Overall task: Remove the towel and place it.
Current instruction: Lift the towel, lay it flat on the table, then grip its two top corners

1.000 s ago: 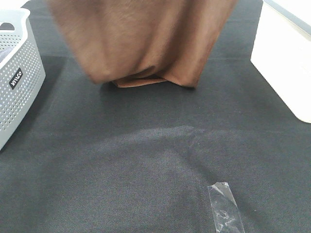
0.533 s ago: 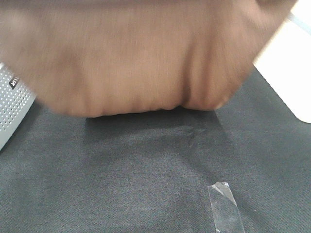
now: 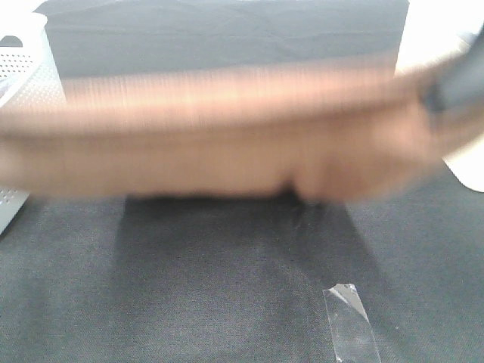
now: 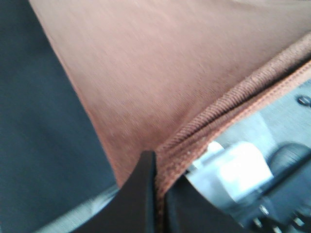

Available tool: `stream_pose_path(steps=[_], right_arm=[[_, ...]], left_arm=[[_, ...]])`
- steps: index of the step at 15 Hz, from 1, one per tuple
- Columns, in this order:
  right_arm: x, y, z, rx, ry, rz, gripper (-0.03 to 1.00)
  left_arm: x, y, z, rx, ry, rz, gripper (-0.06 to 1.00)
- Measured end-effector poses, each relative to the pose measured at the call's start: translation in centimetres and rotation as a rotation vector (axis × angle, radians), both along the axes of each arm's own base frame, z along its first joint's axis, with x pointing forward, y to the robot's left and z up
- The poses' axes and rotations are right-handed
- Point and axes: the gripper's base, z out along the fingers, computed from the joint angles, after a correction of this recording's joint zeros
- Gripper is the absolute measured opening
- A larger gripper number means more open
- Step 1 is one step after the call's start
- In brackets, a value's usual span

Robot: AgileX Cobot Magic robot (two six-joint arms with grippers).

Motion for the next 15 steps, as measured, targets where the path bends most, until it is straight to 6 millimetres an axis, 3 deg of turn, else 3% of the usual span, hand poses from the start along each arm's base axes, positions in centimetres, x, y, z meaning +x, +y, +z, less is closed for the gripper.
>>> stream_pose_path(steps=[3, 9, 11, 15], right_arm=[[-0.7, -0.4, -3.7, -0.061, 0.116, 0.002, 0.00], [-3.4, -1.3, -9.8, -0.131, 0.329, 0.021, 0.00], [-4.0, -1.4, -10.6, -0.126, 0.365, 0.028, 0.00], [-3.4, -1.2, -11.5, -0.144, 0.421, 0.041, 0.00]], left_arm=[[-1.1, -0.4, -4.2, -0.051, 0.176, 0.004, 0.00], [-3.5, -0.8, -9.5, -0.145, 0.431, 0.040, 0.00], [-4.1, -0.9, -11.0, -0.151, 0.512, 0.052, 0.00], [-3.1, -1.2, -12.8, -0.115, 0.640, 0.073, 0.00]])
